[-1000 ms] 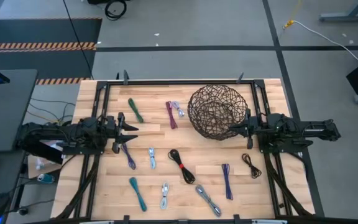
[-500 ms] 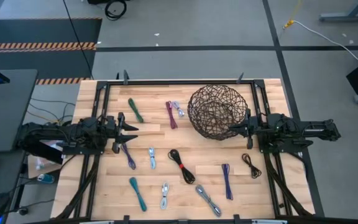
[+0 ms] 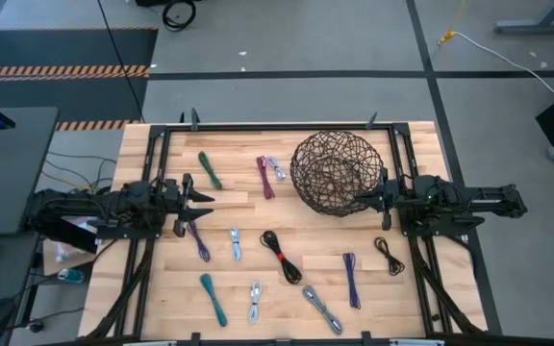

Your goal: Pick and place USB-C Cables

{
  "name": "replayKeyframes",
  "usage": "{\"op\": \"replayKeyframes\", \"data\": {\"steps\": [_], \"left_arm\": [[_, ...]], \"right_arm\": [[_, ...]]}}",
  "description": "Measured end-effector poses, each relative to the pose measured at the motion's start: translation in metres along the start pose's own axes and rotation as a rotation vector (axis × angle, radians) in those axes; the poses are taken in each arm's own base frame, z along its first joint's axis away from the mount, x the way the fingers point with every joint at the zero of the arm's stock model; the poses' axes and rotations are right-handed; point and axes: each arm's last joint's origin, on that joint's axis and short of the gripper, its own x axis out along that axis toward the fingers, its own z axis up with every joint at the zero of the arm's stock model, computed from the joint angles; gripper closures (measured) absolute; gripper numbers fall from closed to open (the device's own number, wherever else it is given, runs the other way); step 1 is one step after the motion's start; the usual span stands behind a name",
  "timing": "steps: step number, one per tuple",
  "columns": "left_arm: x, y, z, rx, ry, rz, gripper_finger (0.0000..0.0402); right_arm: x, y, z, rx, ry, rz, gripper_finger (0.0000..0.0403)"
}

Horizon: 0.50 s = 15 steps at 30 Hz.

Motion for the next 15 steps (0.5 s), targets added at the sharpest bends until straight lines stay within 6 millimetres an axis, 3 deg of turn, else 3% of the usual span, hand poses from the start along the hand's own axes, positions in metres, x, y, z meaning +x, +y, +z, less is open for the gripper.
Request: {"op": "replayKeyframes", "data": {"steps": [12,15], "left_arm": [[-0.001,-0.001,0.011,-0.205,-0.112,-0.021,0.0246],[-0.001,0.0,0.013,-0.254,-0.137,0.012,0.0246]], "right_arm": [[0.0,0.0,0.0,0.0,0.0,0.0,0.0378],[0.0,-0.001,0.0,-0.104,-0.002,-0.024,0.0378]]}}
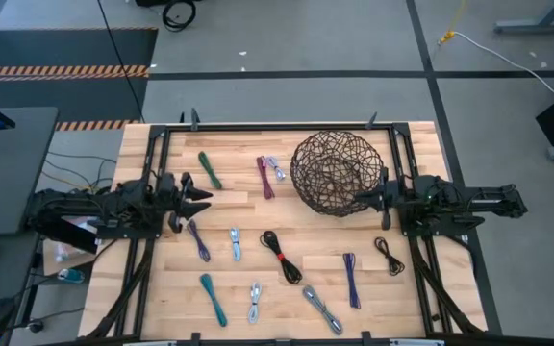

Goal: Pick and place USB-C Cables
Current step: Put the bottom violet charger cable into the black wire basket

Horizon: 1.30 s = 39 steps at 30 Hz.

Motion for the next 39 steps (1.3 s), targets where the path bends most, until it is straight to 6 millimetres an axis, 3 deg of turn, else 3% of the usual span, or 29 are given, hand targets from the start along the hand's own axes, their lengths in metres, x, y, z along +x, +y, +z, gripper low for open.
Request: {"op": "replayKeyframes", "data": {"steps": [6,17,24,31,39], "left_arm": [[-0.001,-0.005,0.016,-0.104,-0.167,-0.046,0.0246],[-0.003,-0.008,0.023,-0.231,-0.238,-0.086,0.0246],[-0.003,-0.007,0.023,-0.234,-0.249,-0.066,0.0246],[-0.003,-0.007,0.023,-0.235,-0.249,-0.066,0.0246],[-0.004,-0.009,0.027,-0.236,-0.294,-0.09,0.0246]], "right_arm": [[0.0,-0.002,0.002,-0.246,-0.019,-0.045,0.0378],[0.0,-0.002,0.008,-0.381,-0.067,-0.073,0.0378],[-0.003,0.0,0.026,-0.068,-0.276,0.017,0.0378],[-0.017,-0.003,0.055,0.308,-0.596,0.109,0.0378],[-0.033,-0.005,0.073,0.361,-0.847,0.144,0.0378]]}}
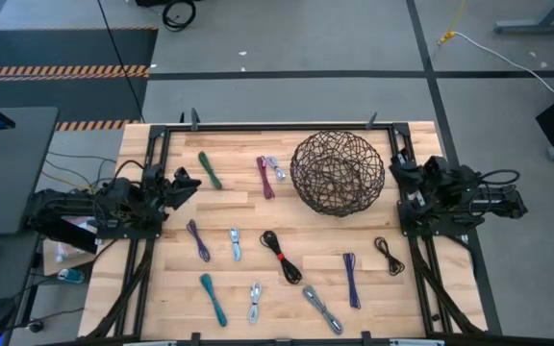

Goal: Pick and place USB-C Cables
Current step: Put the bottom violet charger cable into the black wire basket

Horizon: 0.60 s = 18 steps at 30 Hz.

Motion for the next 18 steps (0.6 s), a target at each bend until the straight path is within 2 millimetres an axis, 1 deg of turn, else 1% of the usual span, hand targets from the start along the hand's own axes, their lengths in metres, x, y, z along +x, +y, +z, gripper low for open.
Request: {"op": "replayKeyframes", "data": {"steps": [4,7,9,11,14,16,18], "left_arm": [[0.0,-0.004,0.006,0.03,-0.066,-0.042,0.0246],[-0.001,-0.008,0.012,0.132,-0.126,-0.071,0.0246],[-0.002,-0.01,0.015,0.19,-0.165,-0.087,0.0246],[-0.001,-0.012,0.019,0.225,-0.179,-0.089,0.0246],[0.003,-0.018,0.027,0.266,-0.194,-0.092,0.0246],[0.006,-0.023,0.033,0.292,-0.19,-0.088,0.0246],[0.01,-0.027,0.039,0.318,-0.173,-0.078,0.0246]], "right_arm": [[0.0,0.001,0.006,0.035,-0.059,0.016,0.0378],[0.003,0.003,0.011,0.09,-0.068,0.005,0.0375],[0.009,0.005,0.018,0.094,-0.06,-0.011,0.0368],[0.019,0.008,0.027,0.079,-0.035,-0.02,0.0356],[0.041,0.016,0.049,0.027,0.018,-0.035,0.0334],[0.057,0.021,0.062,-0.002,0.088,-0.051,0.0321],[0.073,0.026,0.076,-0.017,0.192,-0.066,0.0311]]}}
